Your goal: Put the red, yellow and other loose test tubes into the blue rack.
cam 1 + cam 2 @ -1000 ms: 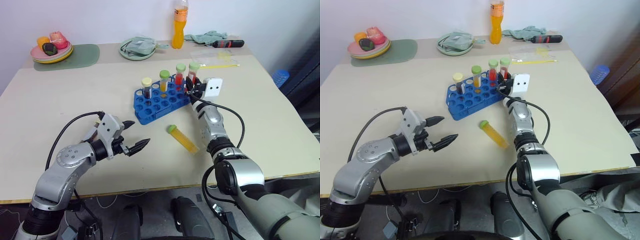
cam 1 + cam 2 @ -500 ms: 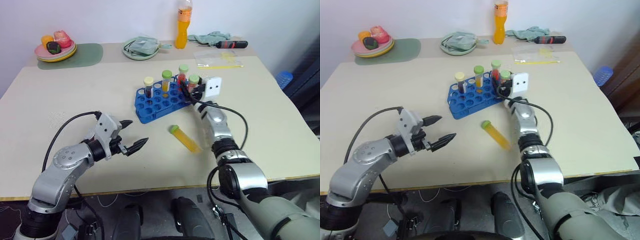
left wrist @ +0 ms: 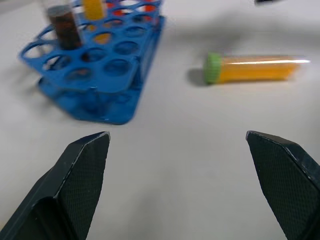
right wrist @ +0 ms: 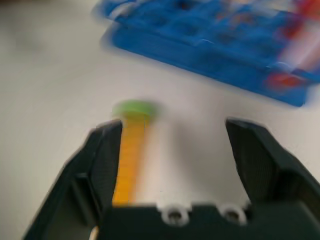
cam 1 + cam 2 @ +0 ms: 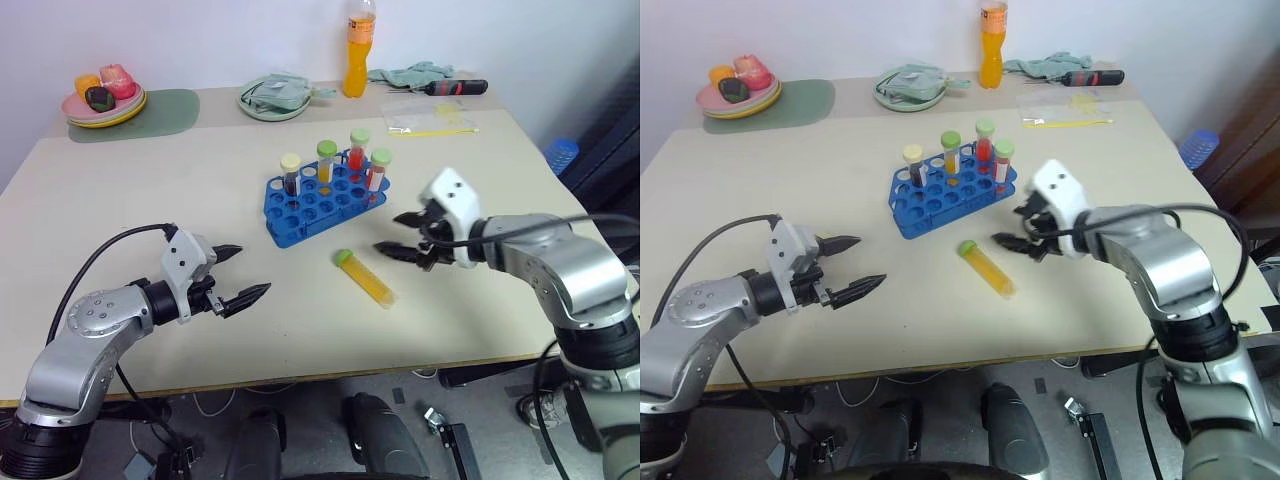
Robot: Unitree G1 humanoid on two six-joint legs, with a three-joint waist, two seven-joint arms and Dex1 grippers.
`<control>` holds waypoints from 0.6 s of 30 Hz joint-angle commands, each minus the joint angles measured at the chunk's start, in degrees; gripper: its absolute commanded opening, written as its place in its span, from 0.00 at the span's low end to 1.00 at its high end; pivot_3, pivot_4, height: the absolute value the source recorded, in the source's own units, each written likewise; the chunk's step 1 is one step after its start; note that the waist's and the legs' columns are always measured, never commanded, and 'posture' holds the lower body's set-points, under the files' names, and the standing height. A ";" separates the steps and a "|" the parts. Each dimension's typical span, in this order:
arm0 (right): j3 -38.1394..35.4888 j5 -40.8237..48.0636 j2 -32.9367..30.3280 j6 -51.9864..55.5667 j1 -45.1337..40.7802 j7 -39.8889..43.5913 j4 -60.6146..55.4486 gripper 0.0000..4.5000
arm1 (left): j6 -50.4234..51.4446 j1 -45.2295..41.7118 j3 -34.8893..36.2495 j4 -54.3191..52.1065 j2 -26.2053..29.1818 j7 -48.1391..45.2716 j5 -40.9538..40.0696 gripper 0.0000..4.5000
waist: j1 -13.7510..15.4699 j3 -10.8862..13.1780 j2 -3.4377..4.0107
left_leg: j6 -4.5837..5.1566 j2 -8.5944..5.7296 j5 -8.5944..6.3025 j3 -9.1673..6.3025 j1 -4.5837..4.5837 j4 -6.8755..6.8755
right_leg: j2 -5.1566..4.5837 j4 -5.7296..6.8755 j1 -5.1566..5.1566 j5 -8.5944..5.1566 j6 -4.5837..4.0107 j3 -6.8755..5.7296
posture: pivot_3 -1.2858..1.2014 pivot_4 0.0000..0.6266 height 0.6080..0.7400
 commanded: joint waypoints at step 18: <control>9.35 34.22 6.37 10.08 -12.12 -51.08 23.45 0.52 | -2.71 3.68 -2.14 -3.90 -1.59 1.67 1.03 1.00 | 1.22 0.00 -0.03 | 0.02 -0.01 -0.01 0.05 -0.16 -0.01 | -0.07 -0.11 -0.08 0.01 0.02 -0.03 | 0.52 0.24 1.00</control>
